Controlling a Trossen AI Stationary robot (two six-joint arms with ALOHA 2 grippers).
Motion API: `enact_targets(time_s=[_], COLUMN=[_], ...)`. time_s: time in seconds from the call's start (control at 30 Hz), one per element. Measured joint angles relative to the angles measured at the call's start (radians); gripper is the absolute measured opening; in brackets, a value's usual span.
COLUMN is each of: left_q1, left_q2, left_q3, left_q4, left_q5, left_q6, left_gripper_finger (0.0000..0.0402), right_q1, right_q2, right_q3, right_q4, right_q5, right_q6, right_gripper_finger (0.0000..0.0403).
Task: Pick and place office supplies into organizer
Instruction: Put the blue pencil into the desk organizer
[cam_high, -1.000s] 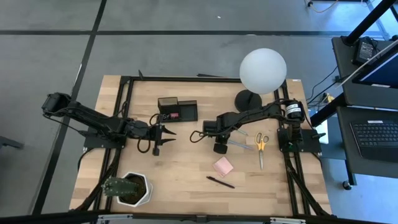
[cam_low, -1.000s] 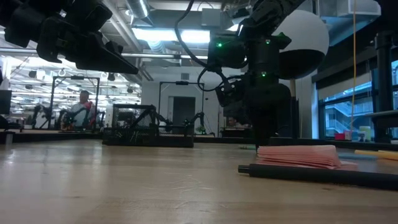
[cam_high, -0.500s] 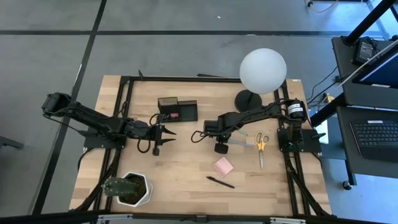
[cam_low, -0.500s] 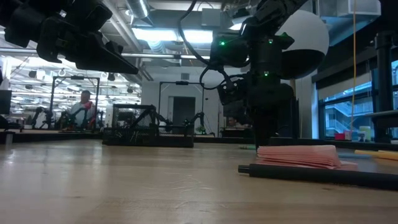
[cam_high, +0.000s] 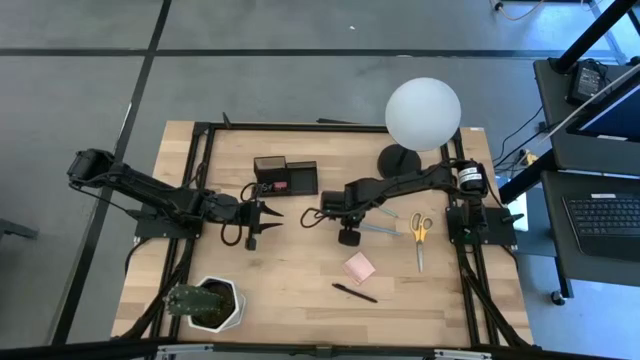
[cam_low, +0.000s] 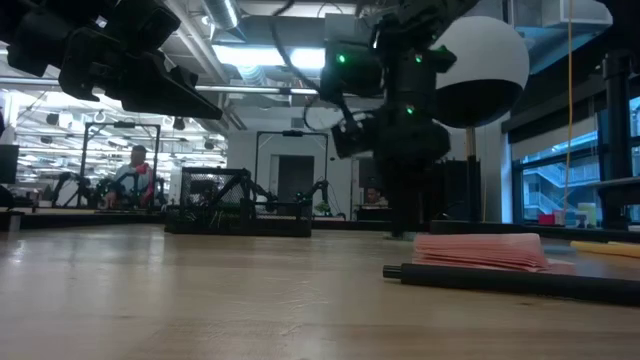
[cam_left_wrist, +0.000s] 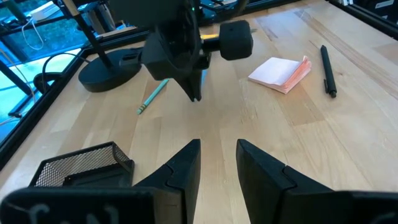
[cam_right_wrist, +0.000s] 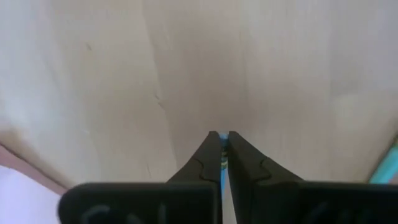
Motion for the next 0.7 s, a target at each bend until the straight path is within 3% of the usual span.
enact_targets(time_s=[0.37,0.7], left_q1=[0.0,0.0], left_q2=[0.0,0.0], left_q3=[0.0,0.0], left_q4=[-0.002,-0.128], left_q5=[0.0,0.026], left_q6=[0.0,-0.118], left_gripper_finger=[0.0098,0.0097], right_q1=[-0.001,-0.051], right_q2=[-0.003,-0.004], right_q3=[0.173,0.466], right_q4=[-0.039,-0.079], right_q5=[0.0,0.054], right_q6=[-0.124,-0.257], right_gripper_finger=[0.0009,0.0009])
